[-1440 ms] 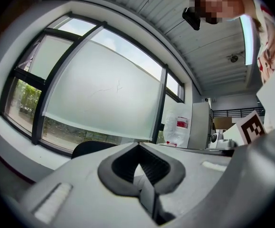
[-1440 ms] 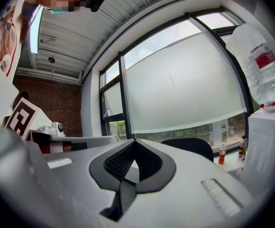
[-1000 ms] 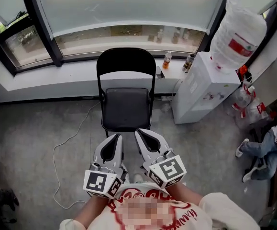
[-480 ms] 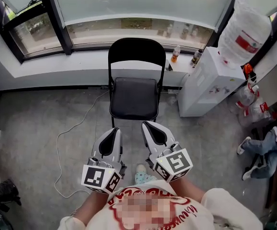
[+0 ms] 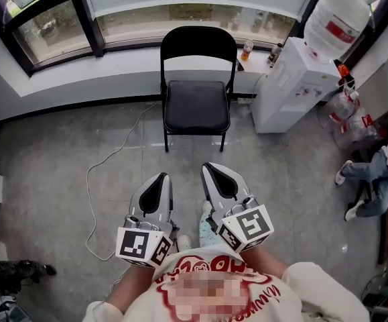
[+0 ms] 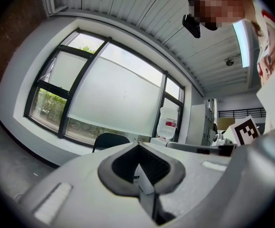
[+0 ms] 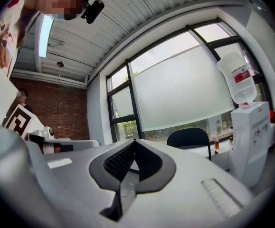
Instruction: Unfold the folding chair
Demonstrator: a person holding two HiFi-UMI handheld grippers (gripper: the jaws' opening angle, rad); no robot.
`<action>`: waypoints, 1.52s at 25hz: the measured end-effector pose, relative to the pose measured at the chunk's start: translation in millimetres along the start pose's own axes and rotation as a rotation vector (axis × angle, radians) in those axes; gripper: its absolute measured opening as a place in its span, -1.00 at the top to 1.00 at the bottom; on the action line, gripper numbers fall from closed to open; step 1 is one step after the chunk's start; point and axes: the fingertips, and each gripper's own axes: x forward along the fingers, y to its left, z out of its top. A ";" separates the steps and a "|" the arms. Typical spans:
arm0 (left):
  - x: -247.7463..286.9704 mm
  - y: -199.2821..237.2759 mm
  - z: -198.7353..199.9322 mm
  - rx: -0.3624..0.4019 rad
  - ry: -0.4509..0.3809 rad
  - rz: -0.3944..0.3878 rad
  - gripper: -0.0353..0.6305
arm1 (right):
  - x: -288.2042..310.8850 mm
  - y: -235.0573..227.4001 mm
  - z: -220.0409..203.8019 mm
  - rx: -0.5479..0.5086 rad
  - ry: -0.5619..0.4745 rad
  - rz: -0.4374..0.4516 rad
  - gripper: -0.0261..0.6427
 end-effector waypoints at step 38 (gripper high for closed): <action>-33.1 -123.6 -19.5 0.029 0.015 -0.125 0.89 | -113.9 17.7 -3.4 -0.062 0.011 0.028 0.86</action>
